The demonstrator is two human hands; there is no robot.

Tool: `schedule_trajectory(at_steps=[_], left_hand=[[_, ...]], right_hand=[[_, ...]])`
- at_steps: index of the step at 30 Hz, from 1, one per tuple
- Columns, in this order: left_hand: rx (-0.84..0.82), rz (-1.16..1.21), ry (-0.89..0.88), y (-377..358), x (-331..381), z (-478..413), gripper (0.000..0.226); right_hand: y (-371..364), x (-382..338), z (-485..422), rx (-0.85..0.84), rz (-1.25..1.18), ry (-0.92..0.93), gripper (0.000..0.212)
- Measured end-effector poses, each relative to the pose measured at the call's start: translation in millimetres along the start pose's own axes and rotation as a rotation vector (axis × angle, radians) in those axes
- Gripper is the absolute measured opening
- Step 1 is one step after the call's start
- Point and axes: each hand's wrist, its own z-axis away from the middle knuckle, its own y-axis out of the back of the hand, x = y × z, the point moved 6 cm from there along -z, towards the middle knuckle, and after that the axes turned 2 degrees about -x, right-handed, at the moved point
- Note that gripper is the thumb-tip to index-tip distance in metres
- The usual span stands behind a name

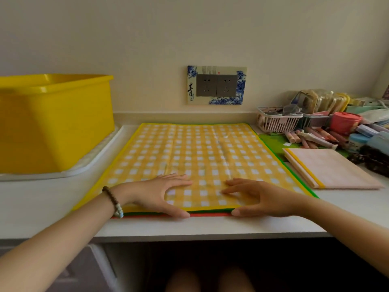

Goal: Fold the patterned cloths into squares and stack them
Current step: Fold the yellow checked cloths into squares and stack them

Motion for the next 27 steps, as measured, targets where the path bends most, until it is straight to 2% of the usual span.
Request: schedule_trajectory(at_steps=[2, 5, 7, 10, 14, 18, 20, 22, 25, 27], left_hand=[[0.007, 0.086, -0.006, 3.4, 0.2, 1.8, 0.087], [0.003, 0.263, -0.025, 14.2, 3.8, 5.1, 0.056], [-0.001, 0.292, -0.018, 23.3, 3.2, 6.9, 0.039], [0.001, 0.271, 0.028, 39.1, -2.3, 6.6, 0.025], [0.143, 0.188, 0.073, 78.0, -4.9, 0.4, 0.018], [0.369, 0.172, 0.066, 113.4, -10.9, -16.3, 0.013], [0.435, 0.025, 0.089, 120.0, -12.8, -25.1, 0.015], [0.524, -0.225, 0.128, 127.2, -11.7, -32.0, 0.02], [0.662, -0.525, 0.143, 137.0, -6.7, -40.7, 0.027], [0.724, -0.595, 0.135, 139.0, -6.9, -47.9, 0.032]], right_hand=[[1.9, -0.1, -1.4, -0.013, -0.035, -0.012, 0.045], [10.6, 1.0, -4.6, -0.002, -0.067, -0.04, 0.03], [20.6, -0.1, -7.4, 0.006, -0.05, -0.065, 0.024], [38.4, -6.9, -14.6, 0.045, -0.048, -0.071, 0.01], [72.0, -13.2, -33.8, 0.178, 0.062, -0.077, 0.004], [103.9, -14.3, -55.9, 0.352, 0.314, -0.088, 0.014], [108.0, -14.8, -66.9, 0.387, 0.486, -0.104, 0.021], [110.5, -13.0, -80.3, 0.414, 0.593, -0.104, 0.025], [115.9, -6.9, -97.4, 0.466, 0.643, -0.091, 0.025], [119.6, -0.6, -106.7, 0.487, 0.667, -0.088, 0.025]])
